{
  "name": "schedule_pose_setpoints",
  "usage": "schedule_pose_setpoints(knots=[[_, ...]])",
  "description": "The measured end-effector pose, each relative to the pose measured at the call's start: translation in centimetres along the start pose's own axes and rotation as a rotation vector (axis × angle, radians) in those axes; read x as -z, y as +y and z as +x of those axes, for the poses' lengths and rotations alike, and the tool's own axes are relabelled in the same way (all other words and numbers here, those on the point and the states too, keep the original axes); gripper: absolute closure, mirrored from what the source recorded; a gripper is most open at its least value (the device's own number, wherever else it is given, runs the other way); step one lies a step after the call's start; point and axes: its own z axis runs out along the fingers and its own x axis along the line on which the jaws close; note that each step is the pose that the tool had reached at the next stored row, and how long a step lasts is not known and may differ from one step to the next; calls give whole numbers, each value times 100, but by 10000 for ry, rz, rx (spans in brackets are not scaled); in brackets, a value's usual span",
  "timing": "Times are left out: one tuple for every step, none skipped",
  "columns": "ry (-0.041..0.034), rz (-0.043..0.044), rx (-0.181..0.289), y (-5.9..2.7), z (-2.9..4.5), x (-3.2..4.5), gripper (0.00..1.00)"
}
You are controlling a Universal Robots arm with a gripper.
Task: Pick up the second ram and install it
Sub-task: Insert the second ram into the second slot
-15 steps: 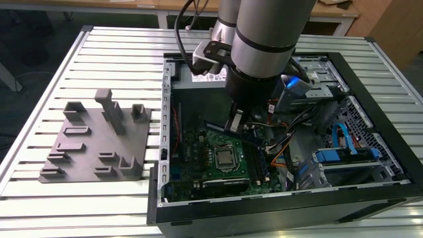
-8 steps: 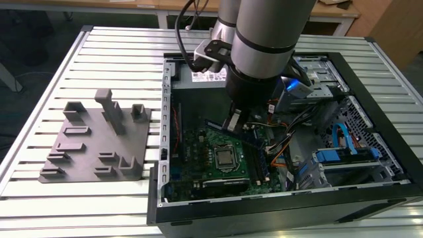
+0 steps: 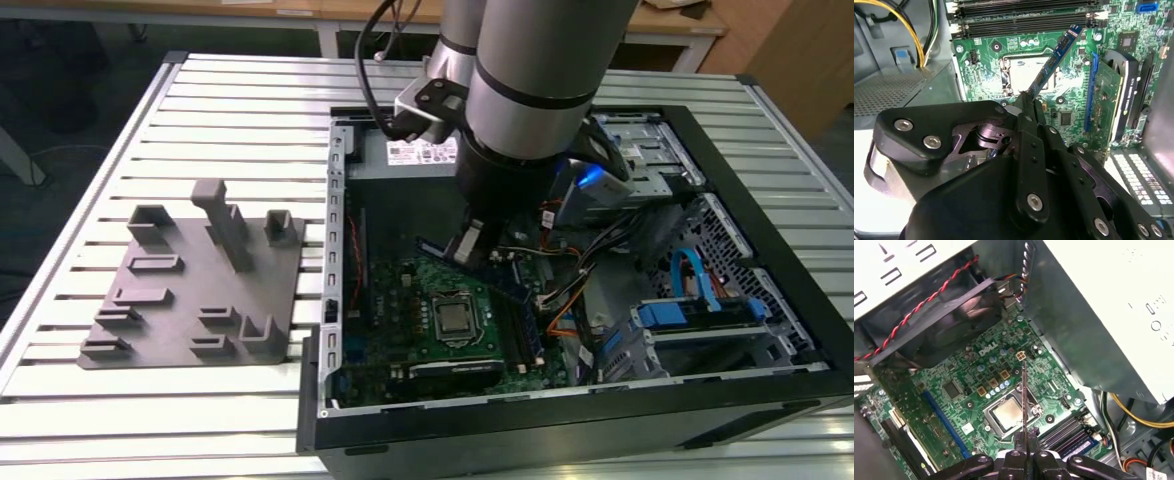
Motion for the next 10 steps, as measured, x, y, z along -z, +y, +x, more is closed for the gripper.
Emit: schedule_pose_setpoints(knots=[[-4, 2, -97, 0, 0, -1, 87], [-8, 2, -185, 0, 0, -1, 87], [-11, 4, -269, 0, 0, -2, 87], [-15, 4, -341, 0, 0, -3, 87], [-18, 6, -423, 0, 1, -4, 87], [-23, 6, -519, 0, 0, -4, 87], [-26, 8, -600, 0, 0, -5, 87], [-32, 9, -709, 0, 0, -6, 87], [-37, 11, -829, 0, 0, -7, 87], [-43, 12, -957, 0, 0, -8, 87]])
